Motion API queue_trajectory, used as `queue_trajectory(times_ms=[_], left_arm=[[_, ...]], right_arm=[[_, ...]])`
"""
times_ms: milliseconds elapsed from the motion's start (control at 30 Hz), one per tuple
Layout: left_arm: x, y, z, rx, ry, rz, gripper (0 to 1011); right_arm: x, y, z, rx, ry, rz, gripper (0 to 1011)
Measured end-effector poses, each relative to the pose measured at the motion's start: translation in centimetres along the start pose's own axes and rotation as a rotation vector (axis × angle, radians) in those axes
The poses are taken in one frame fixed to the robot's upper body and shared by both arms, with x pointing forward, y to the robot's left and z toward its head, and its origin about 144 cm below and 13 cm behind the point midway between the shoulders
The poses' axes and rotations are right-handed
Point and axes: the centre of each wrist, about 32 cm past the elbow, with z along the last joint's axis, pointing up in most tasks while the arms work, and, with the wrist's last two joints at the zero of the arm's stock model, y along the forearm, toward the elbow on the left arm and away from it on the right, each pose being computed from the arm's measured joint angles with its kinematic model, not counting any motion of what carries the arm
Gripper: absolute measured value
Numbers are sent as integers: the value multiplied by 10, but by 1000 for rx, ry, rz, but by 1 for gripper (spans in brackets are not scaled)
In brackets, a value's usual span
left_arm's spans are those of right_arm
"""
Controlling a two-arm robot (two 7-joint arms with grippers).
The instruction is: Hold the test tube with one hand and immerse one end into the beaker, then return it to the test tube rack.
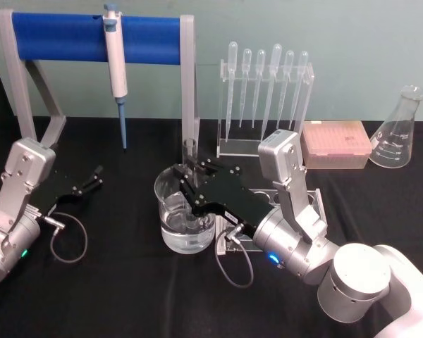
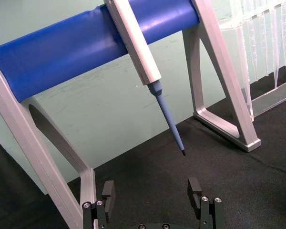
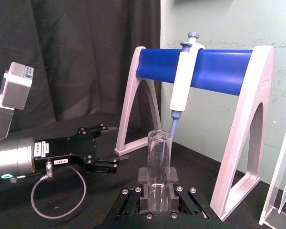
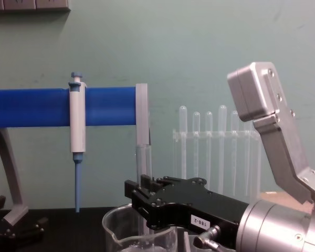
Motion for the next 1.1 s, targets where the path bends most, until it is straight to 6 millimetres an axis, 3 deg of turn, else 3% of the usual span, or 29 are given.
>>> queue_trajectory(times_ms=[1100], left_arm=[[0,0,0,0,0,0,1000]], right_arm=[[0,0,0,0,0,0,225]])
